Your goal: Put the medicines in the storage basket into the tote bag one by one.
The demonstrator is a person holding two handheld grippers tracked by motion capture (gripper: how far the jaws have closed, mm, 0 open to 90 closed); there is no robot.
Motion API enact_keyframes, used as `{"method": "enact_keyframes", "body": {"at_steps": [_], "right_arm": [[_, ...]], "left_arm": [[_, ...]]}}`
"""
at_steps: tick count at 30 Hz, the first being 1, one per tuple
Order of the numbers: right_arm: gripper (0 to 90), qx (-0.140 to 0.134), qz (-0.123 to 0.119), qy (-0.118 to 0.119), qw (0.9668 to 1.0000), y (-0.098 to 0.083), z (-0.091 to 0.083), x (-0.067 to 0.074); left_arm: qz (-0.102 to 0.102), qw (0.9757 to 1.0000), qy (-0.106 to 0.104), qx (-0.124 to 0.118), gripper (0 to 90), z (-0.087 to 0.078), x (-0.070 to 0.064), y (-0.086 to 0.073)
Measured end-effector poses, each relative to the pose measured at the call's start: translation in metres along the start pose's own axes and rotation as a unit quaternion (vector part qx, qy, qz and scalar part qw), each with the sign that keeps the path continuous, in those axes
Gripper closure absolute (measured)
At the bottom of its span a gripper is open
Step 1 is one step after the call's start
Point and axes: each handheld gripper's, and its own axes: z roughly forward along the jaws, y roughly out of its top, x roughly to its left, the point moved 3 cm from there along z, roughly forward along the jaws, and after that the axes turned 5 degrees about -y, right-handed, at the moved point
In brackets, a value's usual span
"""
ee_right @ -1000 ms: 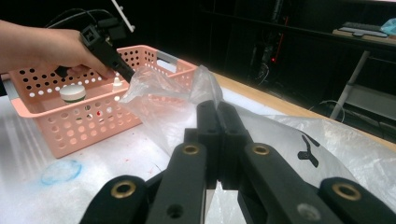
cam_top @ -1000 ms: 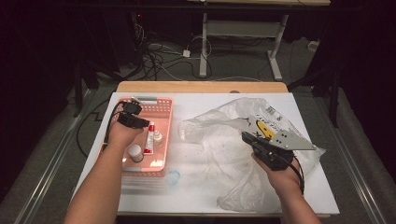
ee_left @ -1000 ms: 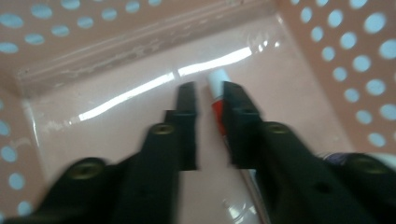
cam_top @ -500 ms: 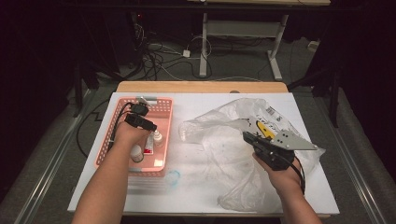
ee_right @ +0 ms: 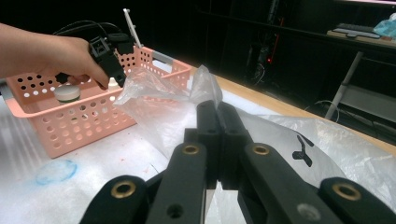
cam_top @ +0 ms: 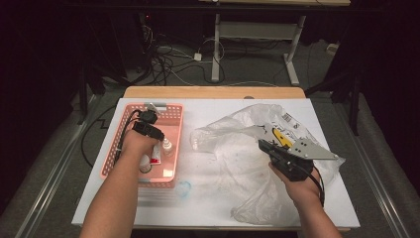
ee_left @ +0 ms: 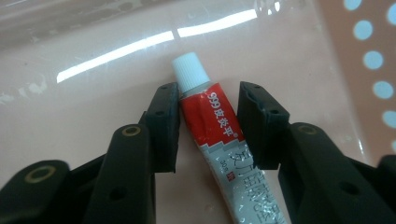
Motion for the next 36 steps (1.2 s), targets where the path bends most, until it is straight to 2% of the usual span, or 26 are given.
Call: {"method": "enact_keyframes", "body": {"at_steps": [6,14,16,18,24,28,31,36], "right_arm": [[90.0,0.002,0.001,0.001,1.0000,-0.001,0.001,0.000],[90.0,0.002,0.000,0.000,1.0000,-0.001,0.001,0.000],[90.0,0.002,-0.001,0.001,1.0000,-0.001,0.001,0.000],[90.0,0.001,0.000,0.001,1.0000,-0.001,0.001,0.001],[90.0,0.002,0.002,0.000,1.0000,-0.001,0.000,0.000],[90.0,0.001,0.002,0.001,1.0000,-0.001,0.000,0.000],[90.0,0.000,0.004,0.001,1.0000,-0.001,0.000,-0.001],[90.0,0.000,0.006,0.002,1.0000,-0.002,0.000,-0.002]], "left_arm": [[0.010,0.9997,0.019,-0.009,65.5,-0.001,0.002,0.001],[0.017,0.9996,0.024,0.000,60.2,0.000,0.003,-0.001],[0.018,0.9996,0.023,0.001,60.6,0.000,0.003,-0.001],[0.019,0.9995,0.023,0.001,64.7,0.000,0.003,-0.001],[0.027,0.9993,0.028,0.000,66.2,0.000,0.002,-0.001],[0.029,0.9990,0.031,-0.017,66.4,-0.006,0.002,0.000],[0.030,0.9985,0.026,-0.038,66.5,-0.014,0.001,0.000],[0.037,0.9955,0.028,-0.082,66.6,-0.028,-0.001,-0.003]]}}
